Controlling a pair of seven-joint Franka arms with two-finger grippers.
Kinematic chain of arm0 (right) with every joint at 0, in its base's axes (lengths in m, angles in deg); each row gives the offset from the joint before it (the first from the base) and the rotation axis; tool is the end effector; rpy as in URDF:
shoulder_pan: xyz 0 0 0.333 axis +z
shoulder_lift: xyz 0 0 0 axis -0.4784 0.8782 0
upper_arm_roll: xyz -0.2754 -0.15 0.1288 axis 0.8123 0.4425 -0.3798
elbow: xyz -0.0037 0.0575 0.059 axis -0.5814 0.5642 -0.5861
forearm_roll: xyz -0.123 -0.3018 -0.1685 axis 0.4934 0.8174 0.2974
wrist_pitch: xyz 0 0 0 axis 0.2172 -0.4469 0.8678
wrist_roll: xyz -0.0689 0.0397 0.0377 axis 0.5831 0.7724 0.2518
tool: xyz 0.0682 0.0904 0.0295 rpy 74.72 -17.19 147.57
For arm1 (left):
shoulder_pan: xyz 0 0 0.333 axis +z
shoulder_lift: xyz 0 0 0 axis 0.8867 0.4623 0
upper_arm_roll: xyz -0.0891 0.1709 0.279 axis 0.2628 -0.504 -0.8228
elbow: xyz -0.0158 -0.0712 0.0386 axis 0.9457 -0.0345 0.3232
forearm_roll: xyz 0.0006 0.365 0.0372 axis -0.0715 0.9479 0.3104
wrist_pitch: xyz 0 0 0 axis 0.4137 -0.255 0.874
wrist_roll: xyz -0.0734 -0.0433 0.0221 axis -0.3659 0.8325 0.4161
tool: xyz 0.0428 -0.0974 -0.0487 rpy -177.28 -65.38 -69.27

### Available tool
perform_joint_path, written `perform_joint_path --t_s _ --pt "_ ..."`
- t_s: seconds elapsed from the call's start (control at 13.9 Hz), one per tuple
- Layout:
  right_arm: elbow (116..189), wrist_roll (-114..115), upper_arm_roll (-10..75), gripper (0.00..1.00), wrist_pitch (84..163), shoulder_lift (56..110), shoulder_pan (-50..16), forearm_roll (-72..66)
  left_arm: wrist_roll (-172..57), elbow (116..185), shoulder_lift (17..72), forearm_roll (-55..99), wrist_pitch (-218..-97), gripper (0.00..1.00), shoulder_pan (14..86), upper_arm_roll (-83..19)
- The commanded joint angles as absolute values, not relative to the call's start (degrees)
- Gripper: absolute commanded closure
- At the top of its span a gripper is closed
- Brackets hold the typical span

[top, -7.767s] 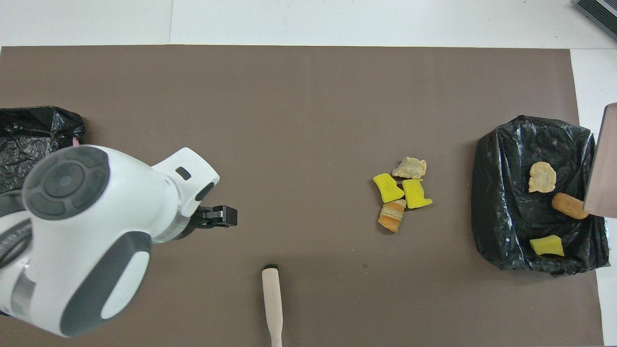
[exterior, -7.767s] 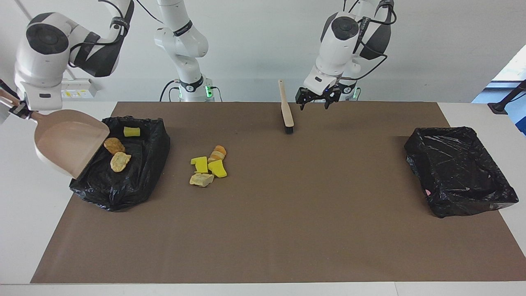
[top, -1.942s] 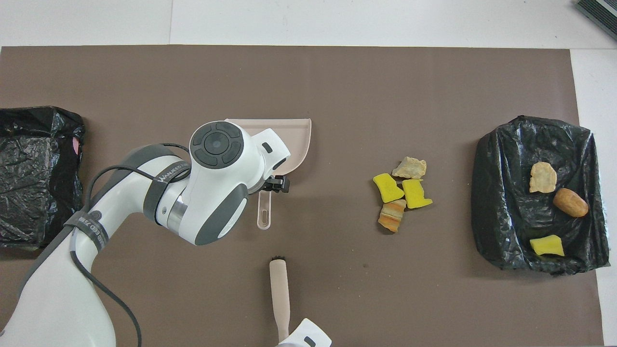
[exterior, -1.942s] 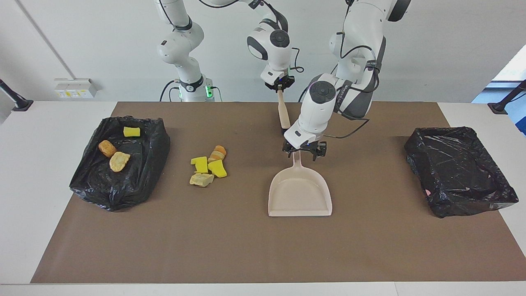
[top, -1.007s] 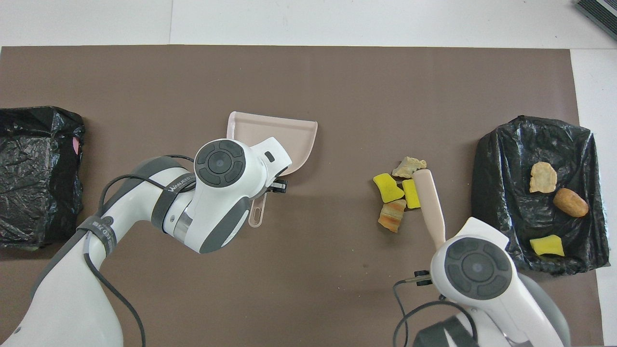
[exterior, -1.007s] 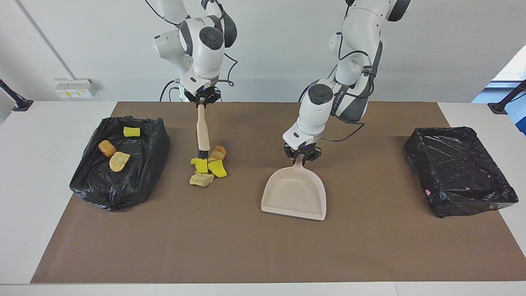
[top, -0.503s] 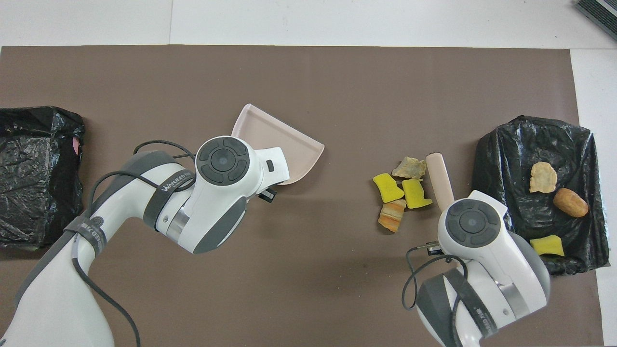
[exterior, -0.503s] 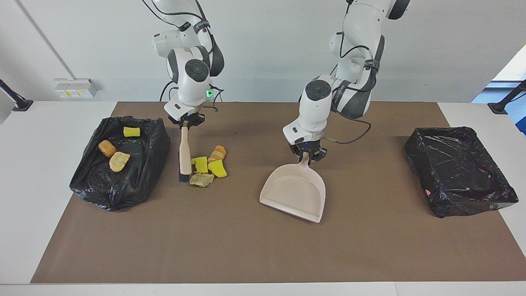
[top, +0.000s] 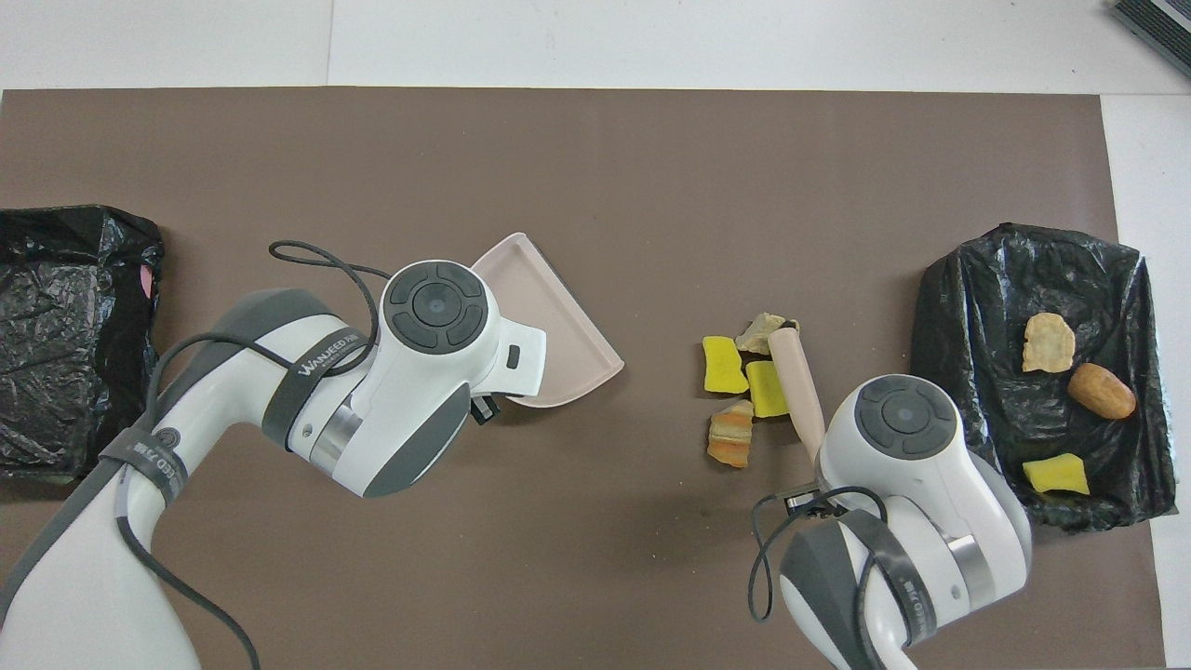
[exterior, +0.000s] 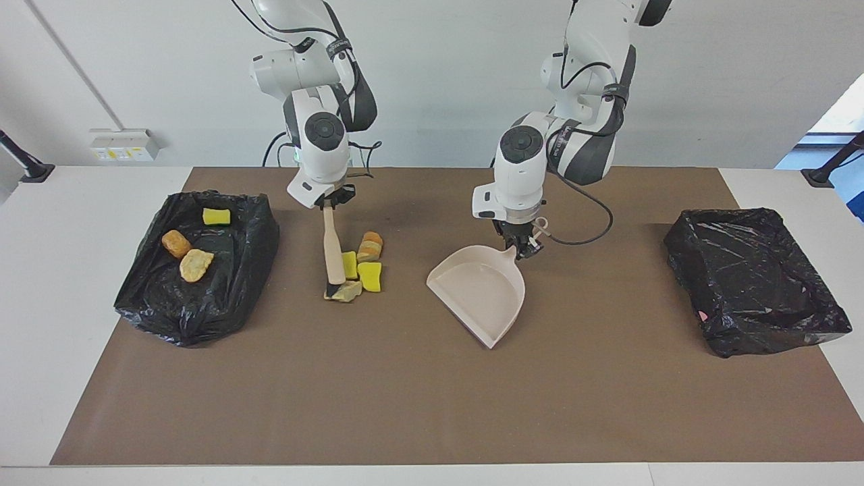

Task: Sweep and dump trash in bin
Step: 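Sweep the remaining trash toward the dustpan with the brush in the right gripper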

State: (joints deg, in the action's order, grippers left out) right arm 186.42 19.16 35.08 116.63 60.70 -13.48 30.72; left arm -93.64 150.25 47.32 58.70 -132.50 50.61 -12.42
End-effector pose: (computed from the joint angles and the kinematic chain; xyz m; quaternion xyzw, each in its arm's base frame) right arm 0.3897 0.1322 0.3734 0.9810 0.0875 -0.1574 0.0719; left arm 0.4883 -0.2990 0.4085 -0.8625 0.4996 0.0569 0.0564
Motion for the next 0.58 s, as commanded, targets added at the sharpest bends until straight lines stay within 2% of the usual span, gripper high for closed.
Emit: perform_joint_path --t_s 0.0,0.14,0.36,0.5 --pt "185.20 16.92 34.84 1.00 115.39 61.26 -12.67 23.74 -98.73 152.85 44.58 59.79 -130.03 1.00 50.69 -10.58" --pt "180.65 18.41 34.84 1.00 112.69 63.62 -11.88 20.99 -98.91 156.28 42.47 59.79 -130.02 1.00 50.16 -9.78" --pt "175.45 23.50 34.92 1.00 108.21 63.20 -12.66 20.98 -98.74 160.06 40.00 60.41 -130.11 1.00 49.98 -8.37" --pt "176.66 25.44 35.36 1.00 108.35 62.14 -13.20 23.95 -98.65 160.25 39.91 60.41 -130.73 1.00 50.07 -7.75"
